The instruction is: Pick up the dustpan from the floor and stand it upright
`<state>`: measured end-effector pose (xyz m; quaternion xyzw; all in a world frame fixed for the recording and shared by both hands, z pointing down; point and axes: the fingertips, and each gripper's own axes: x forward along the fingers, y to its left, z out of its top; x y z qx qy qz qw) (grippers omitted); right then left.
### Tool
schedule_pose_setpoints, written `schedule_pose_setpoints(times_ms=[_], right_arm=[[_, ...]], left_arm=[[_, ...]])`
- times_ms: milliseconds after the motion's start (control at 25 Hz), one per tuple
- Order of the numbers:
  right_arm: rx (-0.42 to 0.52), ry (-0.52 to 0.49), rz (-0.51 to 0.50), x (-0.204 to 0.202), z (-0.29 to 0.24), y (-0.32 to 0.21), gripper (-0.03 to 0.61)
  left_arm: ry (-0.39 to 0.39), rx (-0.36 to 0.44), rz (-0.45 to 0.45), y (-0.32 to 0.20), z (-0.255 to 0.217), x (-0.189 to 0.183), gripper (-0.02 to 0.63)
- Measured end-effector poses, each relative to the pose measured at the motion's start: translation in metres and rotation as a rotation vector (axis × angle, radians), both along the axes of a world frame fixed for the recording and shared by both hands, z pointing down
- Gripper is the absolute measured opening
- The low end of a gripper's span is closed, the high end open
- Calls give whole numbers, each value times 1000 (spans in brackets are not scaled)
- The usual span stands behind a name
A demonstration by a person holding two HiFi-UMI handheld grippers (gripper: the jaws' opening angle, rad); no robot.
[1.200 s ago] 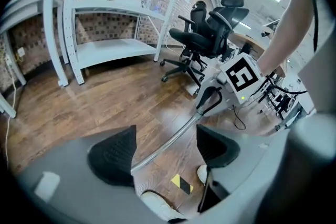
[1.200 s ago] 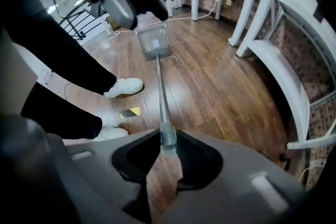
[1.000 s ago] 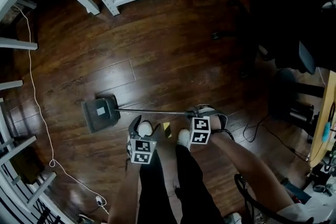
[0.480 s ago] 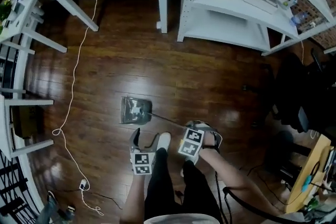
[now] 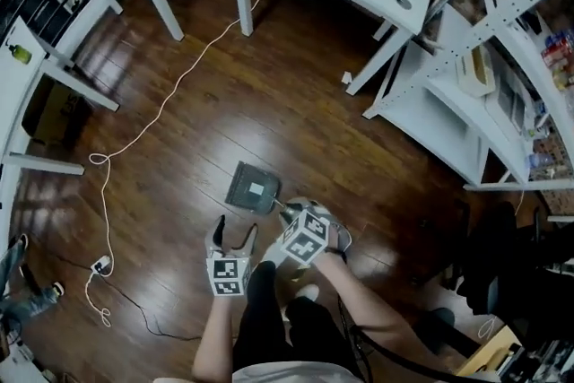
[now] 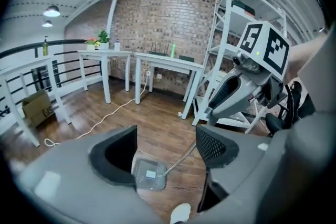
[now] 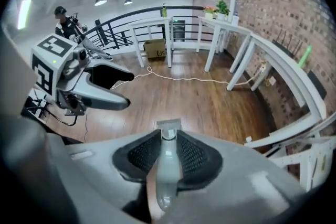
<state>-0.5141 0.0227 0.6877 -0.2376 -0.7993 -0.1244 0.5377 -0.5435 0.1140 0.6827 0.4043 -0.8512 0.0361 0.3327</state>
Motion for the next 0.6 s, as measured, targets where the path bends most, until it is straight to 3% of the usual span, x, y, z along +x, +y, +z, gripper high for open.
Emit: schedule_pose_setpoints(times_ms=[160, 320, 440, 600], right_arm=[[20, -28, -87, -60, -1, 38, 83], [95, -69, -87, -85, -4, 53, 83], [61, -120, -68, -81, -19, 55, 179], [9, -224, -15, -49, -68, 47, 213]], left_arm=[[-49, 50, -85, 26, -18, -38, 368], [-65, 56, -148, 64, -34, -61, 368], [-79, 68, -164, 71, -52, -66, 368], [-120, 87, -136, 54, -92, -48, 368]])
